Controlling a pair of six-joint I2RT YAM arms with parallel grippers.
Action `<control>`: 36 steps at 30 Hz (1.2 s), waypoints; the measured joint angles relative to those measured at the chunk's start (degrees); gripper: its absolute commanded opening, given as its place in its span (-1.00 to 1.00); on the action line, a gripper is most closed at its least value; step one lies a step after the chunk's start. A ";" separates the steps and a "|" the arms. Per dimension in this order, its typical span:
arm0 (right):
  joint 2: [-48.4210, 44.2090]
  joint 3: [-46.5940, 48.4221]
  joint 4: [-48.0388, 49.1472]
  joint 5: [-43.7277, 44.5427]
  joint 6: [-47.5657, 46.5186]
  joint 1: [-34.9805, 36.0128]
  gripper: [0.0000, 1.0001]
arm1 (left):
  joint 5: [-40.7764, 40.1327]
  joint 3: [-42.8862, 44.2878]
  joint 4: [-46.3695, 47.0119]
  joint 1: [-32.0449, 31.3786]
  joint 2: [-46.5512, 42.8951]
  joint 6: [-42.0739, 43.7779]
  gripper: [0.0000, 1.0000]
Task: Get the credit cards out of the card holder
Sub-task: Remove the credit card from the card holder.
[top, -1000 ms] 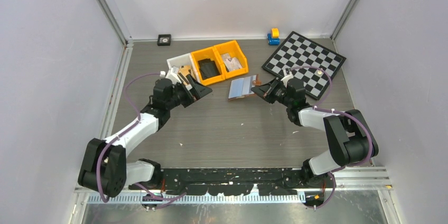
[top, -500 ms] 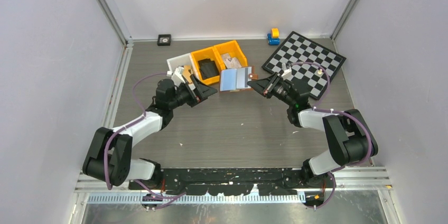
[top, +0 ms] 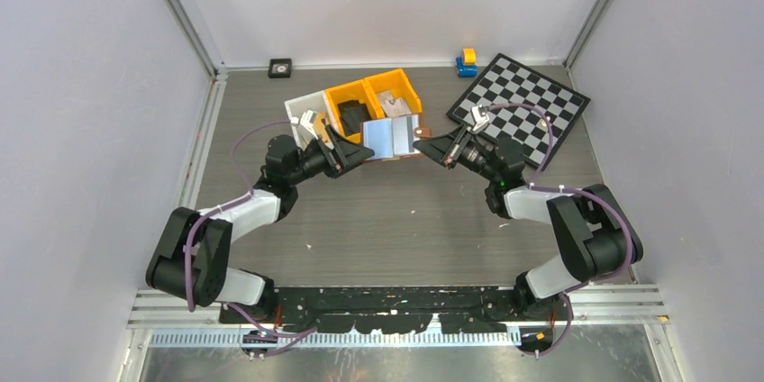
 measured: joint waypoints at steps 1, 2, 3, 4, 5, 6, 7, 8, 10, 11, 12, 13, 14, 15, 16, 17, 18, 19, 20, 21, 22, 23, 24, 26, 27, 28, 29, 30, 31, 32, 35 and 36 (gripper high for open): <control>0.20 0.00 0.13 -0.07 0.02 0.26 -0.99 | 0.20 0.00 0.33 -0.02 0.00 -0.07 0.56; 0.46 0.02 0.26 -0.22 0.02 0.59 -0.99 | 0.55 0.00 0.83 -0.04 0.00 -0.24 0.47; 0.74 0.04 0.26 -0.37 0.02 0.92 -0.99 | 0.83 0.00 1.25 -0.04 0.02 -0.31 0.33; 1.07 0.13 0.26 -0.44 0.02 1.25 -0.99 | 1.09 0.00 1.44 -0.09 0.02 -0.33 0.17; 1.38 0.24 0.20 -0.48 0.00 1.53 -0.99 | 1.29 0.00 1.62 -0.09 0.07 -0.52 0.02; 1.70 0.39 0.11 -0.57 -0.04 1.77 -0.99 | 1.49 0.00 1.95 -0.13 0.22 -0.68 -0.12; 1.97 0.57 -0.13 -0.61 -0.15 2.03 -0.99 | 1.62 0.00 2.25 -0.20 0.37 -0.85 -0.31; 2.23 0.76 -0.42 -0.61 -0.31 2.34 -0.99 | 1.75 0.00 2.60 -0.26 0.61 -0.98 -0.44; 2.58 1.20 -0.96 -0.68 -0.70 3.06 -0.99 | 2.27 0.00 3.17 -0.42 1.33 -1.16 -0.64; 2.71 1.53 -1.27 -0.70 -1.09 3.56 -0.99 | 2.64 0.00 3.56 -0.50 1.88 -1.25 -0.71; 2.86 1.90 -1.66 -0.74 -1.44 4.07 -0.99 | 3.02 0.04 3.89 -0.55 2.56 -1.31 -0.79; 3.06 2.29 -2.10 -0.76 -1.79 4.57 -0.99 | 3.41 0.13 4.00 -0.61 3.26 -1.42 -0.84; 3.26 2.62 -2.51 -0.74 -2.14 5.05 -0.99 | 3.78 0.22 4.17 -0.68 3.91 -1.42 -0.86; 3.43 2.84 -2.69 -0.74 -2.49 5.38 -0.99 | 4.07 0.26 4.28 -0.68 4.44 -1.42 -0.86; 3.56 3.10 -2.97 -0.68 -2.84 5.64 -0.99 | 4.13 0.28 4.31 -0.66 4.79 -1.44 -0.87; 3.58 3.23 -3.17 -0.66 -3.08 5.84 -0.99 | 4.22 0.33 4.33 -0.66 5.16 -1.40 -0.87; 3.61 3.32 -3.26 -0.63 -3.26 5.99 -0.93 | 4.26 0.35 4.35 -0.66 5.42 -1.40 -0.88; 3.65 3.37 -3.28 -0.63 -3.34 6.08 -0.75 | 4.31 0.35 4.35 -0.66 5.64 -1.42 -0.90; 3.69 3.41 -3.32 -0.63 -3.45 6.14 -0.61 | 4.37 0.35 4.35 -0.66 5.73 -1.42 -0.91; 3.72 3.41 -3.48 -0.63 -3.48 6.14 -0.51 | 4.44 0.42 4.31 -0.66 5.79 -1.40 -0.92; 3.72 3.43 -3.74 -0.63 -3.61 6.14 -0.43 | 4.44 0.46 4.31 -0.66 5.79 -1.33 -0.93; 3.72 3.45 -3.80 -0.72 -3.76 6.29 -0.39 | 4.46 0.57 4.26 -0.68 5.79 -1.27 -0.95; 3.72 3.50 -3.85 -0.76 -3.76 6.49 -0.37 | 4.44 0.72 4.20 -0.76 5.79 -1.18 -0.95; 3.72 3.74 -4.07 -0.85 -4.11 7.17 -0.32 | 4.44 0.79 3.98 -1.01 5.79 -1.05 -0.97; 3.72 3.80 -4.22 -0.85 -4.26 7.30 -0.29 | 4.46 0.79 3.82 -1.03 5.79 -1.03 -0.97; 3.72 3.89 -4.59 -0.83 -4.44 7.45 -0.22 | 4.44 0.79 3.69 -1.05 5.79 -1.01 -0.98; 3.72 3.98 -4.85 -0.81 -4.55 7.50 -0.18 | 4.44 0.79 3.63 -1.05 5.79 -0.98 -0.99; 3.72 4.00 -5.29 -0.79 -4.68 7.50 -0.17 | 4.44 0.79 3.58 -1.05 5.79 -1.01 -1.00; 3.72 4.00 -5.62 -0.76 -4.74 7.48 -0.22 | 4.44 0.79 3.54 -1.05 5.79 -1.01 -1.00; 3.72 4.00 -6.12 -0.61 -4.90 7.48 -0.27 | 4.44 0.79 3.50 -1.05 5.79 -1.01 -1.00; 3.67 4.00 -7.43 -0.35 -5.29 7.48 -0.30 | 4.44 0.79 3.43 -1.07 5.79 -1.01 -1.00; 3.65 4.00 -7.67 -0.26 -5.40 7.48 -0.26 | 4.44 0.79 3.43 -1.05 5.79 -1.01 -1.00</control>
